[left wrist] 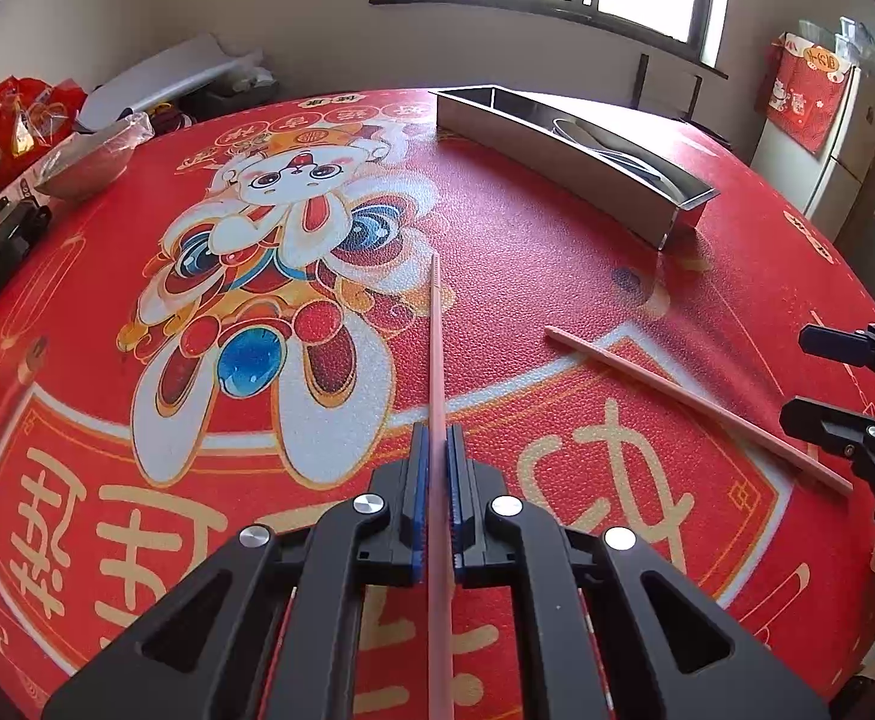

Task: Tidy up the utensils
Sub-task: 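Close the right tool on the other pink chopstick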

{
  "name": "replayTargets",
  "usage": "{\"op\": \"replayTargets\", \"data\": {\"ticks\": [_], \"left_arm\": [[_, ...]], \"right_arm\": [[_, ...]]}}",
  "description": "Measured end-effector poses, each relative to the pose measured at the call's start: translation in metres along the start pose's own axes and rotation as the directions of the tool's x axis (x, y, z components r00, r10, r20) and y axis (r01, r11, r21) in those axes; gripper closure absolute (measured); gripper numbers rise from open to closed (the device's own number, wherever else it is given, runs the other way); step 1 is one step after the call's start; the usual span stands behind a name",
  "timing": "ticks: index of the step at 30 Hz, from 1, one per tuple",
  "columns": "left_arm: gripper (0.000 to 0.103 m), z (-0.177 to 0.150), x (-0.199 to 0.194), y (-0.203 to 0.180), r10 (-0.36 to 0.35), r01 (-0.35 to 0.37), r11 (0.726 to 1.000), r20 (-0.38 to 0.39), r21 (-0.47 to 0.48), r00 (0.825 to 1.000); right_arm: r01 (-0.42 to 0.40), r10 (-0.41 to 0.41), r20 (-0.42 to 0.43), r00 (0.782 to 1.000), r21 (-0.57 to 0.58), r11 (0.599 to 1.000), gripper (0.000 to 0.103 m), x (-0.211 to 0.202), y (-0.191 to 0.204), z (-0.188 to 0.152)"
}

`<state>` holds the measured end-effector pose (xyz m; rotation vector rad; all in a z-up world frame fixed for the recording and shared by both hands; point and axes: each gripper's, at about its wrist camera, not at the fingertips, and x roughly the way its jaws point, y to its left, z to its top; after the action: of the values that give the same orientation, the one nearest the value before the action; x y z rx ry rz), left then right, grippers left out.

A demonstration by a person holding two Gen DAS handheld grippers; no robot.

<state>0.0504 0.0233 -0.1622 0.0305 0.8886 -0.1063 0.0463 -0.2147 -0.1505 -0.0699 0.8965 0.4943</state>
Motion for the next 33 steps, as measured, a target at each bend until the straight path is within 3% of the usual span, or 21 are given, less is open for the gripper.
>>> {"op": "replayTargets", "data": {"ticks": [10,12,16,23,25,33], "left_arm": [[0.096,-0.001,-0.001,0.002,-0.011,0.011,1.0,0.003,-0.01,1.0],[0.096,-0.001,-0.001,0.003,-0.021,0.021,1.0,0.003,-0.018,1.0],[0.095,-0.001,-0.001,0.006,-0.046,0.046,0.998,0.004,-0.034,0.999],[0.087,-0.001,-0.001,0.004,-0.066,0.066,0.998,0.006,-0.023,0.998],[0.084,-0.001,-0.001,0.002,-0.066,0.066,0.998,0.006,-0.014,0.998],[0.084,-0.001,-0.001,0.001,-0.058,0.058,0.998,0.005,-0.007,0.998]], "right_arm": [[0.026,-0.032,-0.047,0.998,-0.134,0.991,0.017,0.009,0.026,-0.005],[0.032,-0.043,-0.073,0.996,-0.15,0.988,0.032,0.015,0.028,-0.005],[0.007,-0.018,-0.075,0.997,-0.147,0.989,0.041,0.014,0.027,-0.006],[0.042,-0.045,-0.038,0.998,-0.092,0.995,0.086,0.01,0.017,-0.005],[0.04,-0.042,-0.037,0.998,-0.059,0.997,0.091,0.01,0.01,-0.004],[0.04,-0.043,-0.038,0.998,-0.075,0.996,0.092,0.014,0.013,-0.001]]}}
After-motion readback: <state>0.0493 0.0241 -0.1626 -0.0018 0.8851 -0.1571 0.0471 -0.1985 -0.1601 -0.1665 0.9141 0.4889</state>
